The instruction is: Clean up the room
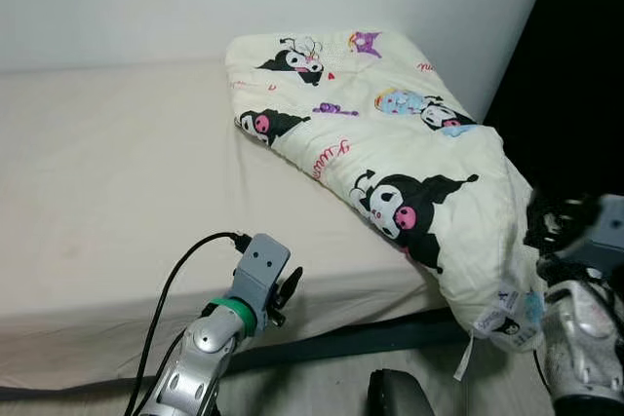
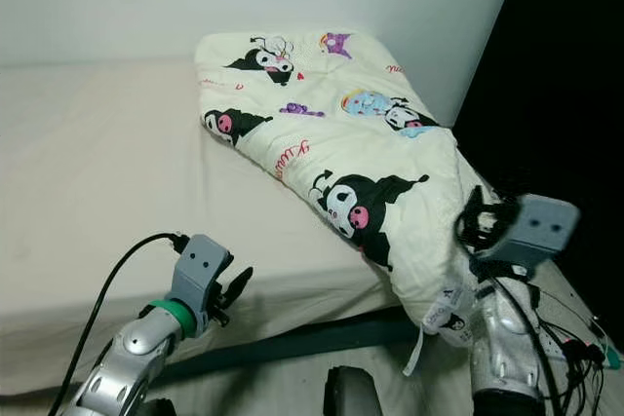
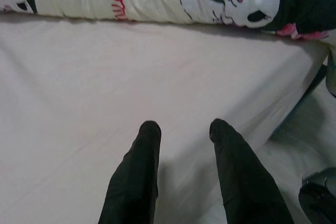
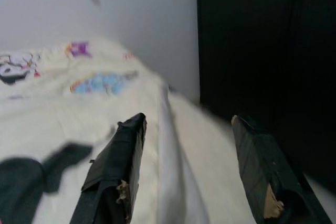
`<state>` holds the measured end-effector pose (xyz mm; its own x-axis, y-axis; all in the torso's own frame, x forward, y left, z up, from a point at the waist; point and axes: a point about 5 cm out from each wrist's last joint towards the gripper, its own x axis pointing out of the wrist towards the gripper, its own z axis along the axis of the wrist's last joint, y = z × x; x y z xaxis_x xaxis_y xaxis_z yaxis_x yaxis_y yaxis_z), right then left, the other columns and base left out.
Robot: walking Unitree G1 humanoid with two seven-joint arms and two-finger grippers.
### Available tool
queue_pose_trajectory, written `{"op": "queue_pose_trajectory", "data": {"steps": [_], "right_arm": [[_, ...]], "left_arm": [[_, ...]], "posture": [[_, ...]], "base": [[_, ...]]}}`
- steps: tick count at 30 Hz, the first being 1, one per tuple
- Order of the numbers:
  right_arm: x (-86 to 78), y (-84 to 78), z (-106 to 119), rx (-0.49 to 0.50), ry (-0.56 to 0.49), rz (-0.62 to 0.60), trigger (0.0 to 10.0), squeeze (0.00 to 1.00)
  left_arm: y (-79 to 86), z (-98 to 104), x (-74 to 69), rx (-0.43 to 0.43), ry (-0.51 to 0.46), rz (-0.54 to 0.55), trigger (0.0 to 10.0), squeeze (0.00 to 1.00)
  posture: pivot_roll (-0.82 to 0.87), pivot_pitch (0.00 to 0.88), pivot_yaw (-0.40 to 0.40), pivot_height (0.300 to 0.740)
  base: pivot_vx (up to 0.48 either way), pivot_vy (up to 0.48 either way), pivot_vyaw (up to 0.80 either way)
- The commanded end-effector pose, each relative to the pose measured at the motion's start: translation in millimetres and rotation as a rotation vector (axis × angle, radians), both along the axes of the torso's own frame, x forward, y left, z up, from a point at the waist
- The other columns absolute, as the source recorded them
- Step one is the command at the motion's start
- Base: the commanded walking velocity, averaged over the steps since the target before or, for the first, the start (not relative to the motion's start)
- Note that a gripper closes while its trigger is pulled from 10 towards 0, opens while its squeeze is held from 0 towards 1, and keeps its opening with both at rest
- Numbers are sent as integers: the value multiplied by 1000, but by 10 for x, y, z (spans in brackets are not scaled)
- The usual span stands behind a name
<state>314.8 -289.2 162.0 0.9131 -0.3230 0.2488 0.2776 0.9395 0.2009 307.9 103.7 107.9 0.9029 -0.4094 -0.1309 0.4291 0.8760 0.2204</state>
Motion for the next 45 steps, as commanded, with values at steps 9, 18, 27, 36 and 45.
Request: {"op": "queue_pose_trajectory", "data": {"steps": [9, 18, 27, 36, 45], "right_arm": [[220, 105, -439, 184, 217, 237, 10000, 812], [341, 166, -430, 94, 300, 285, 10000, 0], [394, 210, -329, 44, 242, 326, 0, 0], [426, 394, -330, 51, 210, 445, 0, 0], [412, 379, -362, 47, 217, 435, 0, 0]], "left_arm": [[75, 17, -8, 19, 6, 12, 10000, 0], [114, 16, -22, 24, 7, 27, 10000, 0], [99, 28, -8, 27, 7, 19, 10000, 0], [80, 27, -3, 24, 7, 14, 10000, 0], [68, 24, 1, 22, 6, 13, 10000, 0]], "posture": [[-111, 95, 92, 560], [-91, 92, 88, 560], [-102, 86, 95, 560], [-110, 76, 90, 560], [-116, 75, 90, 560]], "base": [[0, 0, 0], [0, 0, 0], [0, 0, 0], [0, 0, 0], [0, 0, 0]]}}
